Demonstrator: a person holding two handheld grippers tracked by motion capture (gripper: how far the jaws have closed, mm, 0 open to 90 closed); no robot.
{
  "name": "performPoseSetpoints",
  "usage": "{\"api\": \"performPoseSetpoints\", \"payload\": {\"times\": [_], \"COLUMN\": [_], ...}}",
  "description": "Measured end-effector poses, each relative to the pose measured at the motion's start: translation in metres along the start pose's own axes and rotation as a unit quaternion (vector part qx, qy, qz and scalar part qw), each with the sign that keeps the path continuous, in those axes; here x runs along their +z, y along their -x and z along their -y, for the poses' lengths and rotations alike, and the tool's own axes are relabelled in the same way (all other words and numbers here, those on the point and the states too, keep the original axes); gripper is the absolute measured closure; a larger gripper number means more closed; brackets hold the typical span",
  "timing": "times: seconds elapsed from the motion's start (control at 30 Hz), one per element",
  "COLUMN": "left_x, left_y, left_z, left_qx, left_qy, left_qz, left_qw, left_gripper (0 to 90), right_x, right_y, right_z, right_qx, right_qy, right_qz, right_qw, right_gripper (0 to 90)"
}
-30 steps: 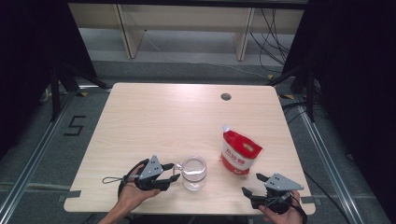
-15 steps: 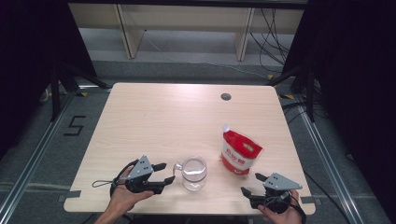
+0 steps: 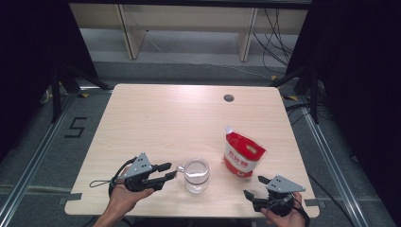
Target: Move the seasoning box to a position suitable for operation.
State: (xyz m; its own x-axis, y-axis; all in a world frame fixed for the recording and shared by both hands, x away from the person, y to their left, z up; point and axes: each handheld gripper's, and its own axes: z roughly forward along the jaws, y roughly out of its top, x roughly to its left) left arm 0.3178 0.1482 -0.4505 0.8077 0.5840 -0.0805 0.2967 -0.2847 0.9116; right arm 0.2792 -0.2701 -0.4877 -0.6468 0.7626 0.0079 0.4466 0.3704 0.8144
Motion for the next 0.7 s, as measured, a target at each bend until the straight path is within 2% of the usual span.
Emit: {"api": "performPoseSetpoints", "payload": {"times": [0.03,0.07,0.1,0.17,0.2,0.23,0.3,0.37,0.4,0.43,0.5,0.67,0.7], "left_x": [0.0,0.0,0.001,0.004,0.004,0.006,0.008,0.01,0.01,0.013,0.014,0.016,0.016], "left_y": [0.0,0.002,0.0,0.002,0.002,0.001,0.002,0.0,0.001,0.0,-0.001,0.0,-0.001], "left_z": [0.0,-0.002,-0.006,-0.008,-0.008,-0.01,-0.012,-0.013,-0.013,-0.014,-0.014,-0.015,-0.016], "left_qx": [0.0,-0.011,0.009,-0.001,-0.001,0.012,0.006,0.012,0.005,0.001,0.006,0.002,0.004], "left_qy": [0.0,0.001,-0.001,0.0,0.0,-0.002,-0.005,-0.005,-0.008,-0.013,-0.012,-0.014,-0.011], "left_qz": [0.0,-0.001,0.0,-0.001,-0.001,0.005,0.001,0.003,-0.002,-0.001,0.003,0.003,0.001], "left_qw": [1.0,0.9999,1.0,1.0,1.0,0.9999,1.0,0.9999,1.0,0.9999,0.9999,0.9999,0.9999], "left_gripper": [70.8,70.8,75.4,78.7,79.6,80.2,81.4,82.3,82.3,83.7,84.7,86.1,86.6], "right_x": [0.0,0.0,0.0,0.0,-0.001,-0.001,0.0,0.0,0.0,-0.001,0.0,-0.001,0.0], "right_y": [0.0,0.0,0.001,0.001,0.001,0.0,0.001,0.001,0.001,0.001,0.001,-0.001,0.0], "right_z": [0.0,0.0,0.0,0.0,0.0,-0.001,-0.001,-0.001,-0.001,0.0,0.0,0.0,-0.001], "right_qx": [0.0,0.0,0.0,0.003,0.001,0.003,-0.01,-0.01,-0.009,0.002,0.0,0.001,-0.012], "right_qy": [0.0,0.0,-0.001,0.002,-0.002,-0.002,0.007,0.007,0.006,-0.002,0.0,-0.001,0.006], "right_qz": [0.0,0.0,0.002,-0.003,0.001,0.0,0.003,0.003,0.003,0.0,-0.003,-0.002,0.002], "right_qw": [1.0,1.0,1.0,1.0,1.0,1.0,0.9999,0.9999,0.9999,1.0,1.0,1.0,0.9999], "right_gripper": [25.5,25.5,25.5,25.5,25.5,25.5,25.5,25.5,25.5,25.5,25.5,25.6,25.6]}}
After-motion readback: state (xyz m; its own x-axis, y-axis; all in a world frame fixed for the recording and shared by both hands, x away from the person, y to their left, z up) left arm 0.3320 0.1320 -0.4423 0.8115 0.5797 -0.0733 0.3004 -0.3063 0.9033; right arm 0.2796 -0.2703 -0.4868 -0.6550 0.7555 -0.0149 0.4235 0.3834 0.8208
